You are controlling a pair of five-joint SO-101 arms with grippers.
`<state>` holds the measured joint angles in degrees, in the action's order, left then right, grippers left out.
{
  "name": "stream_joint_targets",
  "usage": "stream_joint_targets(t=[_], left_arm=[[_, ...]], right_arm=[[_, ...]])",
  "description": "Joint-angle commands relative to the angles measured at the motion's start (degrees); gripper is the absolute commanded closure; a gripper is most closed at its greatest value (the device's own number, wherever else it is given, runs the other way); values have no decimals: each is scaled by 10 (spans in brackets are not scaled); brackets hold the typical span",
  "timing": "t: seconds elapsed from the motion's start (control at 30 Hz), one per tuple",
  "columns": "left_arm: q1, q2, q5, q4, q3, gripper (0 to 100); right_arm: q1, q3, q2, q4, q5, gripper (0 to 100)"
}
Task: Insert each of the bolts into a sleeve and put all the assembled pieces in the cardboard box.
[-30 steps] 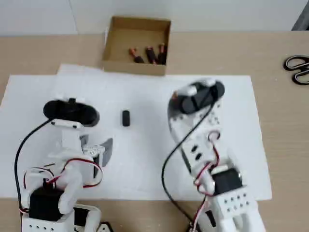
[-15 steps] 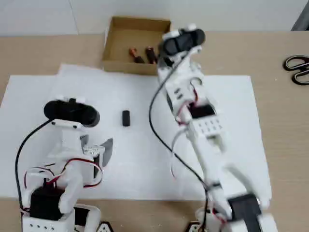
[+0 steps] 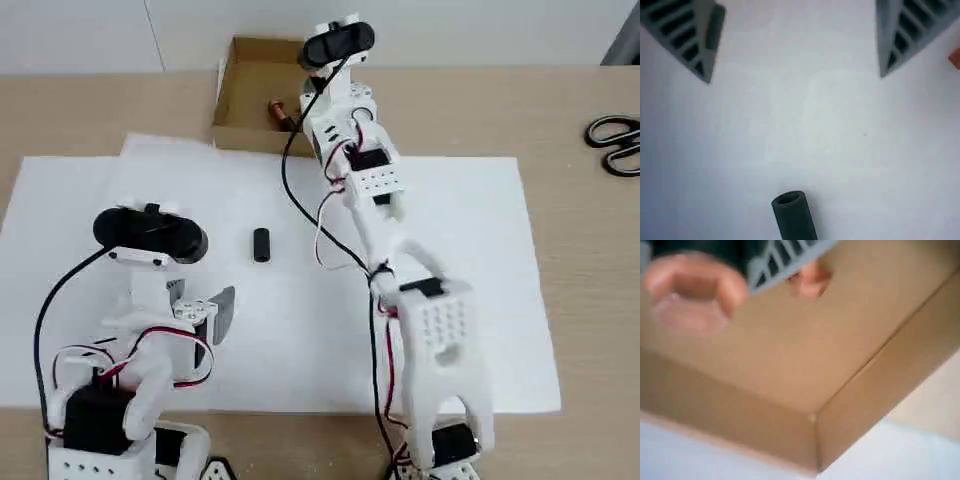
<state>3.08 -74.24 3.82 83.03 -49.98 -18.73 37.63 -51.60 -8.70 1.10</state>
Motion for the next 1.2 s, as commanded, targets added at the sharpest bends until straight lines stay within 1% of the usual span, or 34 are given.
stream_joint_targets(t=[0.0, 0.1, 0.3, 0.53, 0.67, 0.77, 0.93, 1.07, 1.17], left_arm=[[-4, -4, -4, -9, 1, 794], [-4, -3, -4, -9, 1, 794], [-4, -3, -4, -9, 1, 794], [-4, -3, -4, -10, 1, 794], [-4, -4, -4, -10, 1, 794], [-4, -4, -4, -10, 1, 794], [-4, -4, -4, -10, 1, 794], [-4, -4, -4, -10, 1, 794], [-4, -4, -4, -10, 1, 794]], right_arm=[[2, 173, -80, 12, -6, 995], [2, 239, -144, 7, -6, 993], [2, 323, -206, -86, -5, 985], [1, 363, -227, -143, -4, 833], [2, 407, -226, -177, -5, 816], [3, 474, -226, -237, -5, 815], [2, 593, -225, -369, -4, 815], [2, 588, -213, -448, -4, 815], [0, 588, -162, -534, -3, 815]])
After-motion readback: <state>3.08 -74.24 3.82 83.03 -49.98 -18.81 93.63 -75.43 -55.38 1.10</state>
